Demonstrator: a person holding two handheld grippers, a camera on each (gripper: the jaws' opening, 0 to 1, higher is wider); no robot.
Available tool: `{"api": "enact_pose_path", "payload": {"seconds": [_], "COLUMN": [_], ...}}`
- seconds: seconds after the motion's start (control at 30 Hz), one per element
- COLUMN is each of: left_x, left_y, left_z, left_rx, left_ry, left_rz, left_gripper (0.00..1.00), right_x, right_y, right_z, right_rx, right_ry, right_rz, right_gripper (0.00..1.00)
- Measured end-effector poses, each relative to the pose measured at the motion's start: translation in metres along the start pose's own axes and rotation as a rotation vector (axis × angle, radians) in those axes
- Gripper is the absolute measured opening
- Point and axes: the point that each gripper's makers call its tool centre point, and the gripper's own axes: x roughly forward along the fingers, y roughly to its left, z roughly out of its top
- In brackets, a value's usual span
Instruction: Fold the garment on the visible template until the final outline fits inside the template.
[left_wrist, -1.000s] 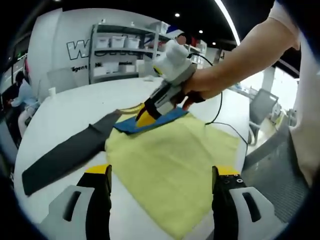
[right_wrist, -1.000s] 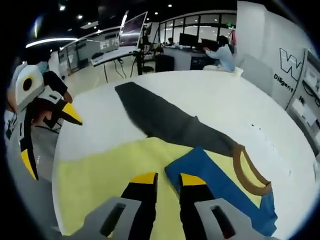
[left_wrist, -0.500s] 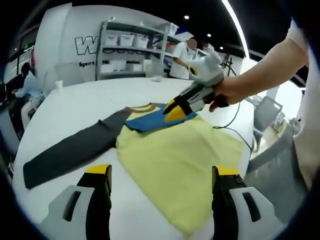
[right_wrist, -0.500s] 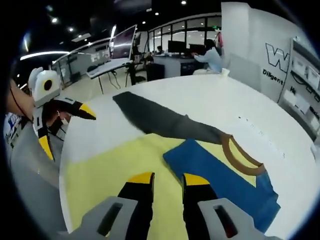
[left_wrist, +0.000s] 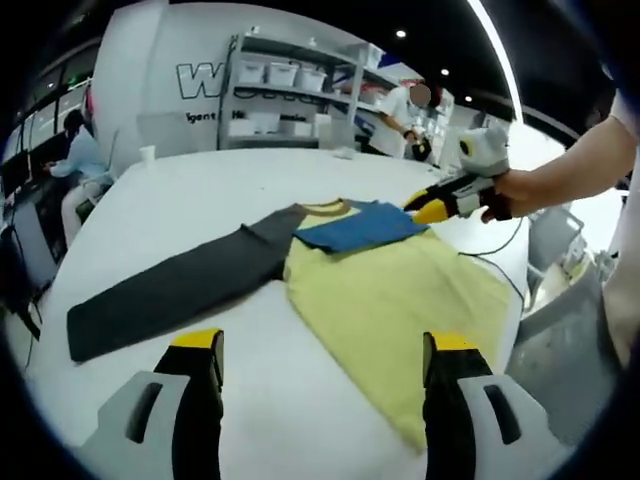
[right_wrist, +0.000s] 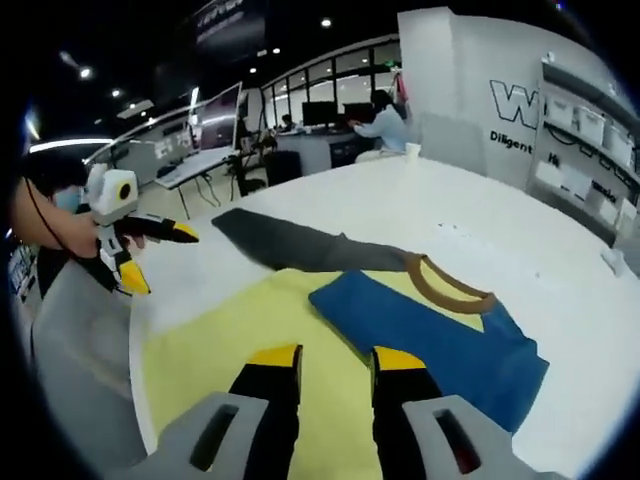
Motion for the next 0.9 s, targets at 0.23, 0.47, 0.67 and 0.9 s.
{"api": "enact_pose_path", "payload": {"seconds": [0.23, 0.47, 0.67, 0.9], "left_x": [-0.006, -0.018, -0.028, -0.035], "left_y": [0.033, 0.073, 0.102, 0.137], "left_z": [0.000, -0.003, -0.009, -0.018], "left_rx": [-0.069, -0.151, -0.200, -0.282], "left_ry": [-0.004, -0.013, -0.006, -0.009], "left_rz": [0.081, 0.168, 0.242, 0.313], "left_gripper": [0.80, 0.80, 0.78, 0.76], "right_x": [-0.024, -0.042, -0.054, -0.066], "right_y": [-0.010, -0.010, -0.011, -0.010], "right_z": [-0.007, -0.019, -0.028, -0.034], "right_rx": [0.025, 0.040, 0.059, 0.058], "right_ry": [-0.032, -0.060, -0.074, -0.084], "right_rz": [-0.032, -0.025, -0.007, 0.000], "right_gripper": [0.26, 0.33, 0.37, 0.42]}}
